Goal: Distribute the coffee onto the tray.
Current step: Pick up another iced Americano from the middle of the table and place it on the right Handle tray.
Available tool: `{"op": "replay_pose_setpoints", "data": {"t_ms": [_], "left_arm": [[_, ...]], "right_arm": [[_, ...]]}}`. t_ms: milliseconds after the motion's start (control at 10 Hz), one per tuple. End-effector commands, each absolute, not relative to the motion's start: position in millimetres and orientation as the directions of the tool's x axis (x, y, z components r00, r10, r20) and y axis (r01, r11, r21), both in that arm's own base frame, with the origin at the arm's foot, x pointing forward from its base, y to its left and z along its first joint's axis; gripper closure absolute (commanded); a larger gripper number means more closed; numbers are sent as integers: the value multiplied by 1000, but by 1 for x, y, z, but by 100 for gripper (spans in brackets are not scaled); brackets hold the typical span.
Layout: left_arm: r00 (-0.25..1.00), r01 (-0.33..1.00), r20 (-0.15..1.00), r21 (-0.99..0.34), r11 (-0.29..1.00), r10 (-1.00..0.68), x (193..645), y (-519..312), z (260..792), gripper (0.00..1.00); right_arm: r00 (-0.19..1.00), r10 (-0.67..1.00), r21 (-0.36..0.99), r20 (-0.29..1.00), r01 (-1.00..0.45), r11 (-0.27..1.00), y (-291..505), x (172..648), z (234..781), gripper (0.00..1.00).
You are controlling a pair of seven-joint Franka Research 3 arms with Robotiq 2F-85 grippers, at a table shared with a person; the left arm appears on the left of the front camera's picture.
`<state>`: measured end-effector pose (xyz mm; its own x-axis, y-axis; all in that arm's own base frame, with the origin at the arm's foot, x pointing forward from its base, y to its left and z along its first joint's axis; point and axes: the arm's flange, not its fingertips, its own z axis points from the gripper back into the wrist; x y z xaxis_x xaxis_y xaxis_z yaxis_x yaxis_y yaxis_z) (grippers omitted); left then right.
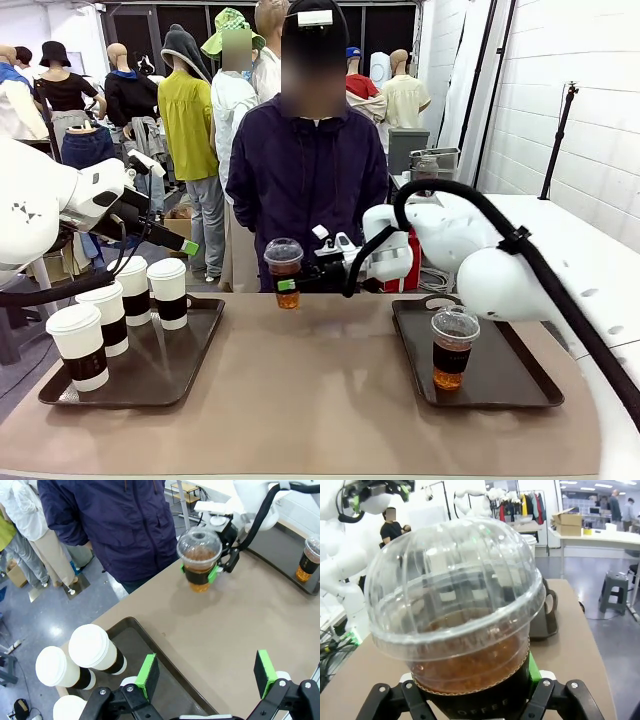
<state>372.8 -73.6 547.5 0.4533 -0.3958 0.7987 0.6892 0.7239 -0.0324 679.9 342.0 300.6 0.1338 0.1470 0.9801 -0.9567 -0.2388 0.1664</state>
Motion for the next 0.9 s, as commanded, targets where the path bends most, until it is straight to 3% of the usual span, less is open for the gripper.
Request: {"op": "replay_pose_setpoints", "data": {"t_ms": [0, 400, 700, 800], "left_arm": [[456, 691, 800, -41, 722, -390, 373, -72, 547, 0], [456, 691, 800, -41, 722, -390, 373, -72, 547, 0], [456, 691, 800, -41, 722, -390, 373, -72, 547, 0], [456, 691, 800, -41, 722, -390, 373, -72, 547, 0]], "right_arm": [[148, 175, 187, 973, -955, -231, 296, 656, 325, 20], [123, 134, 142, 983, -980, -143, 215, 649, 345, 20], [154, 102, 166, 983, -978, -125, 196, 651, 340, 20], [148, 159, 168, 976, -978, -125, 193, 663, 338, 20]]}}
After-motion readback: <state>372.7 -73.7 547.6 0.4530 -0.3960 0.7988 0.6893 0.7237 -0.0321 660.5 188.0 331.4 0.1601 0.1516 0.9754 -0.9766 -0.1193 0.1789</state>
